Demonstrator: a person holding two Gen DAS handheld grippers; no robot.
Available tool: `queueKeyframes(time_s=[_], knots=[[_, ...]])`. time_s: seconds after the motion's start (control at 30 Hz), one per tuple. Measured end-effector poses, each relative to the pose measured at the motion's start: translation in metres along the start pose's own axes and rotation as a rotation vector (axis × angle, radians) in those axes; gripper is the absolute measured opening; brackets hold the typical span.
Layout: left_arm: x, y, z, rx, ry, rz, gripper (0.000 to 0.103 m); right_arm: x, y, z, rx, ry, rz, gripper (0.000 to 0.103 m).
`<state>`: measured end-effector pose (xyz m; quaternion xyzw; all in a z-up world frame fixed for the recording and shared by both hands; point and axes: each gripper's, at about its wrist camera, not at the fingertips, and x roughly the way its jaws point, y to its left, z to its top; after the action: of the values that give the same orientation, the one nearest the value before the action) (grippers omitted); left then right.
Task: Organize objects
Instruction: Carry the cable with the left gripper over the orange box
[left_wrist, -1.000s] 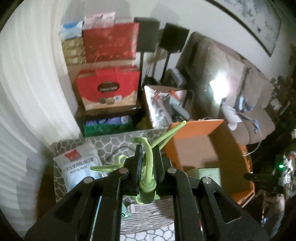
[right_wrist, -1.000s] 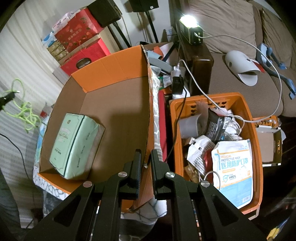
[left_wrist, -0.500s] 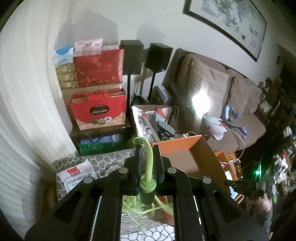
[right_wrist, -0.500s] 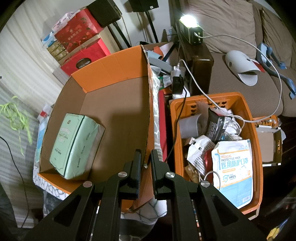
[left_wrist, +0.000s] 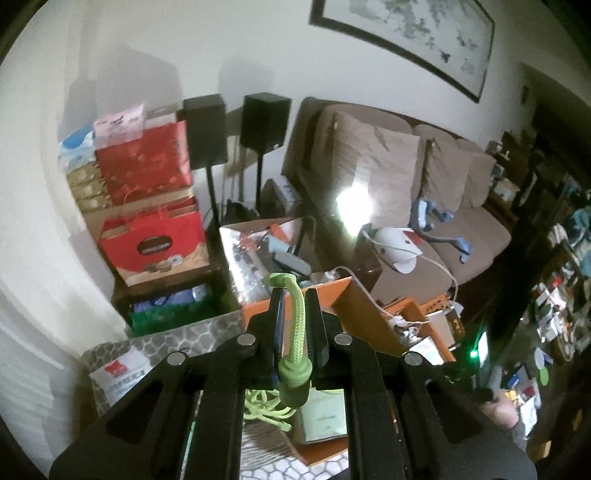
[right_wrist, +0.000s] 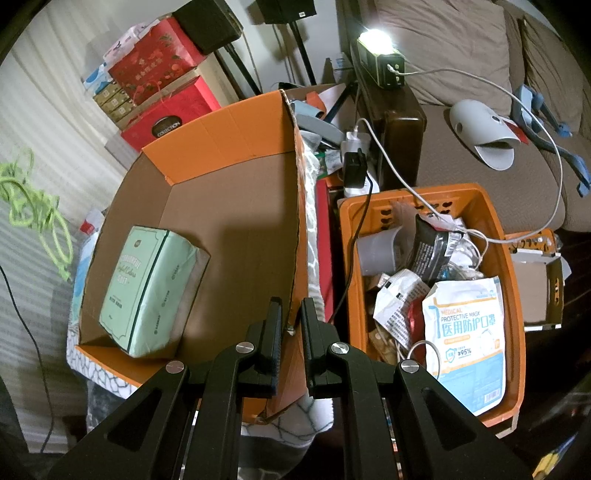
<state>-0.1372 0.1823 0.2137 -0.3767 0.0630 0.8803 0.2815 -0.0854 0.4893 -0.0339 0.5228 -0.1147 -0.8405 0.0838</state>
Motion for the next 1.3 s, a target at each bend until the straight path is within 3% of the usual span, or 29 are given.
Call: queueKeyframes(time_s=[0.2, 0.67, 1.0, 1.3], knots=[[0.020, -0.031, 0.017, 0.015, 0.019, -0.017, 0.010, 0.000, 0.000, 0.000, 0.001, 0.000, 0.001, 0.009], [0.062, -0.116, 0.030, 0.055, 0.065, -0.144, 0.010, 0.000, 0.000, 0.000, 0.002, 0.000, 0.000, 0.009], [0.113, -0.138, 0.013, 0.033, 0.128, -0.199, 0.010, 0.000, -0.001, 0.000, 0.002, 0.000, 0.001, 0.009], [0.168, -0.132, -0.032, 0.014, 0.251, -0.183, 0.010, 0.000, -0.001, -0.001, 0.003, -0.002, 0.002, 0.009]])
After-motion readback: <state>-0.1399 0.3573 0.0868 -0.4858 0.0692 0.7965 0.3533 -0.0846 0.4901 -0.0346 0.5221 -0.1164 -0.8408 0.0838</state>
